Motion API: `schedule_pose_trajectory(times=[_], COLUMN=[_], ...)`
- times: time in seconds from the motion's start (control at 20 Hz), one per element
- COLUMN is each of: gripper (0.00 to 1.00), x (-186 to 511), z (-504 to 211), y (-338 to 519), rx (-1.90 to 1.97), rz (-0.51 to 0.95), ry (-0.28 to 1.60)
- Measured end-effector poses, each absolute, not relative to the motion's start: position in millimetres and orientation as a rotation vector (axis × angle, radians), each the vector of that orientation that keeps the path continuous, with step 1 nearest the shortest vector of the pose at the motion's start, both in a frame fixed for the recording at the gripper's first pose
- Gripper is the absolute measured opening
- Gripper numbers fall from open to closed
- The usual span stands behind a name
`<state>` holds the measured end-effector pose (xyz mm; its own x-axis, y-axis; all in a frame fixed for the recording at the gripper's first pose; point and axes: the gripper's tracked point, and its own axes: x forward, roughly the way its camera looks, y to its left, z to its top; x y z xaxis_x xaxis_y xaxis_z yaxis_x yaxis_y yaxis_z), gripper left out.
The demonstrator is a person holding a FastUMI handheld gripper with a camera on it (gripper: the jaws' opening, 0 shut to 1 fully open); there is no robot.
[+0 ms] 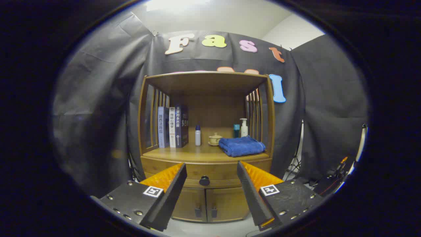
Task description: Pull open the drawer, take out the items inside it, and place them on the countertop above the cabinet.
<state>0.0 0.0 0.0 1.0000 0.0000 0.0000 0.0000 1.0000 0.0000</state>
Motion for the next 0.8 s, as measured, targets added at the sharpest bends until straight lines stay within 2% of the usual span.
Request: schedule_pose_trajectory(times=[0.8], gripper=[0.92], x=[-9], z=[-3], y=[-11], rx=[-0.015], rz=[-0.035], ry=[0.037])
